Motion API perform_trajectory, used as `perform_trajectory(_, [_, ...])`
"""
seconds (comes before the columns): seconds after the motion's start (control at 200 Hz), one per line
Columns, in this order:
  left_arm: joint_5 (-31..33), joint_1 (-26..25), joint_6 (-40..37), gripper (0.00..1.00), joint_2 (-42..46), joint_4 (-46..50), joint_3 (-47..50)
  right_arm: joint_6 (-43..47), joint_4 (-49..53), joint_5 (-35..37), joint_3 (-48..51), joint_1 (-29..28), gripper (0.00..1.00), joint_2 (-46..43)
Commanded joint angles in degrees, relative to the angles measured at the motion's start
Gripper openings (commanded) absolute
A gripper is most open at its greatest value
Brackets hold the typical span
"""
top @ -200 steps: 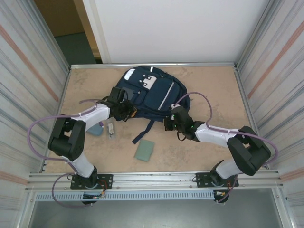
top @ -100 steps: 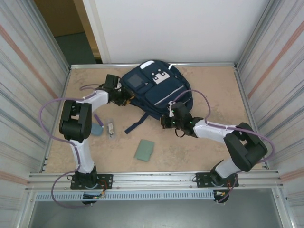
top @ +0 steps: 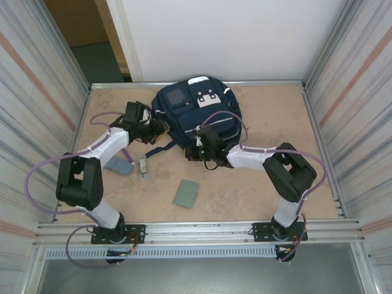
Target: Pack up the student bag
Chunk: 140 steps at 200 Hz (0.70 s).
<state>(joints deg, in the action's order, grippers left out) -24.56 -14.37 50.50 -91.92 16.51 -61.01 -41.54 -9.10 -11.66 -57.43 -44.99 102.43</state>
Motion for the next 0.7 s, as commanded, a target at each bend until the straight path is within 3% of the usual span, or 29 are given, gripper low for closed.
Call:
perform_trajectory(0.0, [-1.48,-1.70,2.48,0.48,0.39,-0.66,1.54,0.56,-1.57,-1.60,-3.19,-1.12,0.00,1.73])
perform_trajectory(0.1, [1.39,-3.51,3.66,0.50,-0.95,-1.06,1.41,1.43,-2.39,-1.64,-4.52,-2.48,0.00,3.14])
perform_trajectory(0.256, [-0.65,-6.06,6.04,0.50,-5.21,-4.77,0.11,1.13,-2.62,0.93,-6.13,-4.51,0.00,4.63])
perform_trajectory(0.421, [2.37,-6.38,10.04,0.42,-5.75,-9.89,3.89,1.14,-2.35,1.47,-6.54,-3.71,0.00,4.64])
perform_trajectory(0.501, [4.28,-5.73,9.86,0.33,-4.60,-9.77,4.97,1.50,-1.26,1.59,-6.36,-3.38,0.00,3.91])
perform_trajectory(0.591, [6.18,-4.94,7.81,0.10,-4.18,-8.34,4.51,3.63,1.12,2.55,-5.41,-3.09,0.00,2.77])
perform_trajectory(0.696, [8.36,-3.60,5.61,0.03,-3.64,-6.90,3.96,5.52,4.73,2.09,-2.69,-1.53,0.00,-0.08])
